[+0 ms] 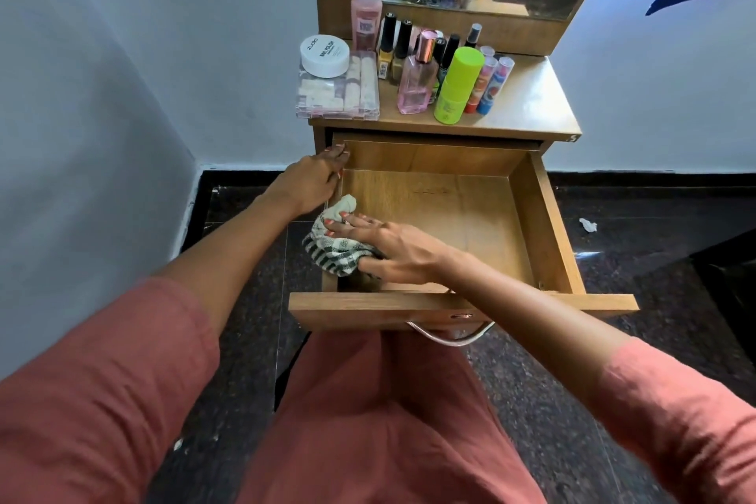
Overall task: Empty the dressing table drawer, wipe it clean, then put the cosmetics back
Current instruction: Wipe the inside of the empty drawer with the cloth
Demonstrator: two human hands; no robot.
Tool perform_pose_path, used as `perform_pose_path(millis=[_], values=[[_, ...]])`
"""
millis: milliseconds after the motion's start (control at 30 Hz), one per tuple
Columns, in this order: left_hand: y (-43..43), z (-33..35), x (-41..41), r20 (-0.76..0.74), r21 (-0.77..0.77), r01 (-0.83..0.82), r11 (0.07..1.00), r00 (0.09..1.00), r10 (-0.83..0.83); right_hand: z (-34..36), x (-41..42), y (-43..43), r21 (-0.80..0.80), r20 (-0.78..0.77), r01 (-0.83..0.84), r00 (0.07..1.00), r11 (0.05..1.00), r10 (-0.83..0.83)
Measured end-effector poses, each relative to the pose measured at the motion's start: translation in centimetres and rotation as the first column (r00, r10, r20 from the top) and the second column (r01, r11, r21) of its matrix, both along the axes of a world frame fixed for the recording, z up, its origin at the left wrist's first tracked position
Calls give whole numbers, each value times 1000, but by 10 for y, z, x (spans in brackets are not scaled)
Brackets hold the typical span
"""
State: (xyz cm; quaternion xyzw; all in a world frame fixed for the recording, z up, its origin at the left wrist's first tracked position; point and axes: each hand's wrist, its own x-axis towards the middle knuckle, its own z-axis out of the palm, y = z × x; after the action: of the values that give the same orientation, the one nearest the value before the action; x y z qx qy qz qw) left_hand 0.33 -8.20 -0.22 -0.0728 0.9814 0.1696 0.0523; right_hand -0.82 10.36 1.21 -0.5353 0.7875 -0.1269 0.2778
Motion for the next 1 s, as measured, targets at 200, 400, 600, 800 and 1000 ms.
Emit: perform_pose_path(millis=[200, 400, 600, 800, 1000], values=[[3, -5, 3, -37, 38, -20, 999, 999, 21, 7, 5, 6, 20, 128, -26, 992, 999, 23], [8, -10, 4, -67, 52, -48, 998, 996, 51, 10, 14, 16, 99, 327, 76, 939, 992, -105], [17, -15, 7, -73, 49, -116, 992, 990, 119, 14, 18, 13, 90, 486, 186, 849, 978, -206], [26, -22, 10, -100, 25, -194, 981, 976, 195, 15, 15, 29, 141, 458, 244, 843, 960, -281], [28, -26, 10, -155, 19, -201, 979, 967, 202, 10, 15, 28, 143, 496, 223, 827, 964, -265]])
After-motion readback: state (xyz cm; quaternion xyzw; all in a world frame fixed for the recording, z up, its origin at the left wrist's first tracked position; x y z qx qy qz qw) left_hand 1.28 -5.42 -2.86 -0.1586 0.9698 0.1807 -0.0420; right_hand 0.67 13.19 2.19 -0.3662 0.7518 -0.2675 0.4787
